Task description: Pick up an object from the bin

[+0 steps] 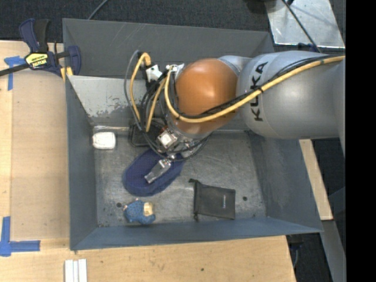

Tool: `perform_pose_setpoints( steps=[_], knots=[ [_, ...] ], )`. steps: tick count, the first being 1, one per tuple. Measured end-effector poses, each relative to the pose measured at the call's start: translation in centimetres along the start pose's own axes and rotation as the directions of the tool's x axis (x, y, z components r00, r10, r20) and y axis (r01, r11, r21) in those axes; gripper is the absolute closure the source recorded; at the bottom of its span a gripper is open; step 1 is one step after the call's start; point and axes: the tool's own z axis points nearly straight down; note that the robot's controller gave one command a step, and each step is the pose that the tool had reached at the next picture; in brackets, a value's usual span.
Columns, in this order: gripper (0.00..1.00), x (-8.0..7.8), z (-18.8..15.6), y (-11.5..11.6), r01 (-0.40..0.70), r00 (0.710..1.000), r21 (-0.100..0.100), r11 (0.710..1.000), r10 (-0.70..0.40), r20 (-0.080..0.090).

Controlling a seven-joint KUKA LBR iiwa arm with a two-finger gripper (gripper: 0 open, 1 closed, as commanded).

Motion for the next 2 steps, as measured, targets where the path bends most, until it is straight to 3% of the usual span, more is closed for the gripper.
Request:
perform_pose_setpoints(
  steps=[1, 2],
  knots=[
    [1.00, -0.2, -0.1, 0.0, -0.003, 1.000, 0.000, 1.000, 0.003, 0.005],
    [1.00, 1.7, -14.4, 0.1, 0.023, 1.000, -0.021, 1.000, -0.023, 0.000]
  ],
)
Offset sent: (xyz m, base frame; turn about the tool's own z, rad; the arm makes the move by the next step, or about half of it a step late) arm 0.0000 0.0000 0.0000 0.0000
